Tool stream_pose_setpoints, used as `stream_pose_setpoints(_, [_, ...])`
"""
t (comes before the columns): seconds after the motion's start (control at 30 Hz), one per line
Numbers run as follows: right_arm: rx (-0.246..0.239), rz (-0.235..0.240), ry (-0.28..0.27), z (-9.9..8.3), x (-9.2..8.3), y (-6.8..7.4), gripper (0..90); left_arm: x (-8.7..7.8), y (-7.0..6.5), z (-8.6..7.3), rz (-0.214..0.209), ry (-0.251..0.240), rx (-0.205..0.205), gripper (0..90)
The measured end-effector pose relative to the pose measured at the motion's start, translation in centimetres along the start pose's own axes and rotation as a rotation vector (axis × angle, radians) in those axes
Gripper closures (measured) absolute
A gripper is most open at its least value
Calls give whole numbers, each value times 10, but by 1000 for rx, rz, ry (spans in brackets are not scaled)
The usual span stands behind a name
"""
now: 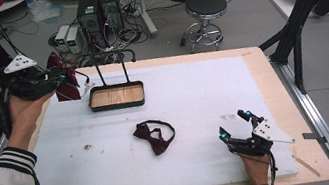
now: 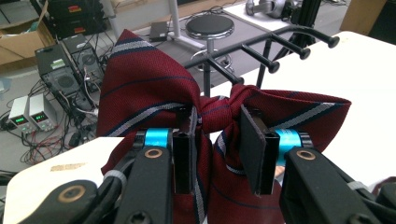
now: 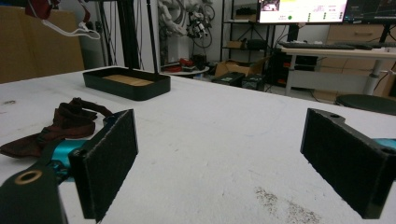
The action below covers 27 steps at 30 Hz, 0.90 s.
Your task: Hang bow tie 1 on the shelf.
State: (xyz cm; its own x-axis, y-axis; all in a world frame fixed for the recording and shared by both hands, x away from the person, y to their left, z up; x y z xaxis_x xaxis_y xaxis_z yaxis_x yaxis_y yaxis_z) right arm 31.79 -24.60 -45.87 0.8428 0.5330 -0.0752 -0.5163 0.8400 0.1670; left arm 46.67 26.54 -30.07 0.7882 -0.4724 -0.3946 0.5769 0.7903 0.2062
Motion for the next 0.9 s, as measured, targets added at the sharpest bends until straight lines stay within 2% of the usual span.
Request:
stream_pose_setpoints(0.17, [0,0,0,0,0,0,103,6,6,5,2,-16,-7,678])
stream_pose_setpoints(0.33, [-1,0,0,0,0,0,102,13,14,12,24,-19,-8,678])
stream_pose_setpoints(0.43, [-7,-1,-4,0,0,-1,103,18,20,17,43,-34,-25,678])
stream_pose_setpoints(0.6, [-5,-1,-4,0,0,-1,103,24,24,17,51,-30,-42,678])
stream_pose_setpoints(0.9, [-7,-1,-5,1,0,-1,103,25,35,11,91,-13,-68,678])
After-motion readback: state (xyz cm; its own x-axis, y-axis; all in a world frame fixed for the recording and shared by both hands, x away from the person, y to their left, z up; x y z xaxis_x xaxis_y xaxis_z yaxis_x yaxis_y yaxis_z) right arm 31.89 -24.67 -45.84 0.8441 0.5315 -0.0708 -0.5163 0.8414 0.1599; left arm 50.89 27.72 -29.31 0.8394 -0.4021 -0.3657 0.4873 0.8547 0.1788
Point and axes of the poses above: each handheld gripper's, and its own axes: x roughly forward along the jaws, z roughly out of its top, y roughly to its left, the point moved 7 cm from there along x, roughly forward along the jaws, and after that the axes turned 9 degrees about x, right-handed, at the moved point
